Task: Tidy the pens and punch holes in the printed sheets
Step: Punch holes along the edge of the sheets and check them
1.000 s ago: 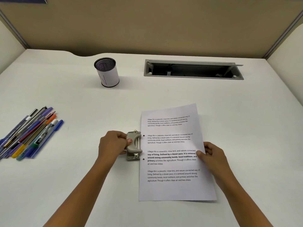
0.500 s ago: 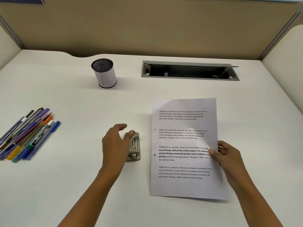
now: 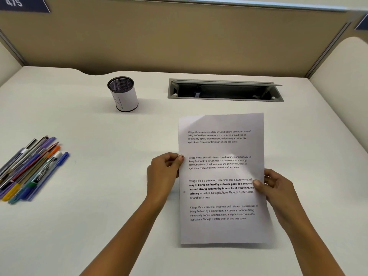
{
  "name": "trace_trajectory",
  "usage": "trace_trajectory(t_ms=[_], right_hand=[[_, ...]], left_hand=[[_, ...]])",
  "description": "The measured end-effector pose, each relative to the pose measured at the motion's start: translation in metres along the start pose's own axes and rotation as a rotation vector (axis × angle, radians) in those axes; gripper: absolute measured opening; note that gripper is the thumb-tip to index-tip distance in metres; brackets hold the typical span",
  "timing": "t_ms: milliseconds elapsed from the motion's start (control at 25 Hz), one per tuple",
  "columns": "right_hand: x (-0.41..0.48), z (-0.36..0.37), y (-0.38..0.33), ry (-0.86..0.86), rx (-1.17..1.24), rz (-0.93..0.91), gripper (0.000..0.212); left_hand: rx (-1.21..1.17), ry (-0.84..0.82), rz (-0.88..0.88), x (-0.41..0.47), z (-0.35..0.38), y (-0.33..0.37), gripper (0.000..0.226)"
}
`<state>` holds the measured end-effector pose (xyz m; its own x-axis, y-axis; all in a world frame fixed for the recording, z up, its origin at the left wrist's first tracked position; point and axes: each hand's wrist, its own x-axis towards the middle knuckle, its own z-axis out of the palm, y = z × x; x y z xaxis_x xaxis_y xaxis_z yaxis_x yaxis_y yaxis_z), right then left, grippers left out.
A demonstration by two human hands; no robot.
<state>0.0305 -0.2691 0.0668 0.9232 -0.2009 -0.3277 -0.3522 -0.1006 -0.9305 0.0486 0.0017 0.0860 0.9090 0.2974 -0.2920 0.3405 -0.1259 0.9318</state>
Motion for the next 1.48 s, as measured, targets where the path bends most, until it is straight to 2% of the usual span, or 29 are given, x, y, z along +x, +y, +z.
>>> trace_trajectory(t_ms=[240,400,480,560,640,920,1120,1320,1480], right_hand=[[-0.004,-0.004,-0.007,0.040,0.008,-0.070,0.027],[-0.006,-0.007,-0.015,0.083,0.025,-0.140,0.024],[-0.007,-0.009,-0.020,0.089,0.039,-0.184,0.024],[-0.008,-0.010,-0.026,0.094,0.048,-0.237,0.025],[-0.008,-0.010,-0.032,0.120,0.026,-0.303,0.028],[-0.007,-0.009,-0.050,0.200,-0.059,-0.467,0.035],[-0.008,-0.006,-0.054,0.246,-0.049,-0.542,0.036],[-0.009,-0.001,-0.057,0.255,0.043,-0.591,0.035],[-0.011,0.006,-0.064,0.260,0.085,-0.660,0.031]], left_hand=[[-0.185,0.028,-0.054,0.002,-0.005,0.006,0.006],[-0.207,-0.019,-0.031,0.000,-0.006,0.011,0.024],[-0.140,-0.016,0.025,-0.003,-0.004,0.014,0.025],[-0.027,0.027,0.129,-0.006,-0.001,0.018,0.015],[0.065,0.069,0.213,-0.008,0.001,0.026,0.019],[-0.072,0.057,0.345,0.000,-0.001,0.048,0.003],[-0.110,0.152,0.361,0.005,-0.003,0.049,0.008],[-0.105,0.024,0.415,-0.005,0.000,0.047,0.014],[-0.161,0.094,0.504,-0.008,0.002,0.053,0.011]])
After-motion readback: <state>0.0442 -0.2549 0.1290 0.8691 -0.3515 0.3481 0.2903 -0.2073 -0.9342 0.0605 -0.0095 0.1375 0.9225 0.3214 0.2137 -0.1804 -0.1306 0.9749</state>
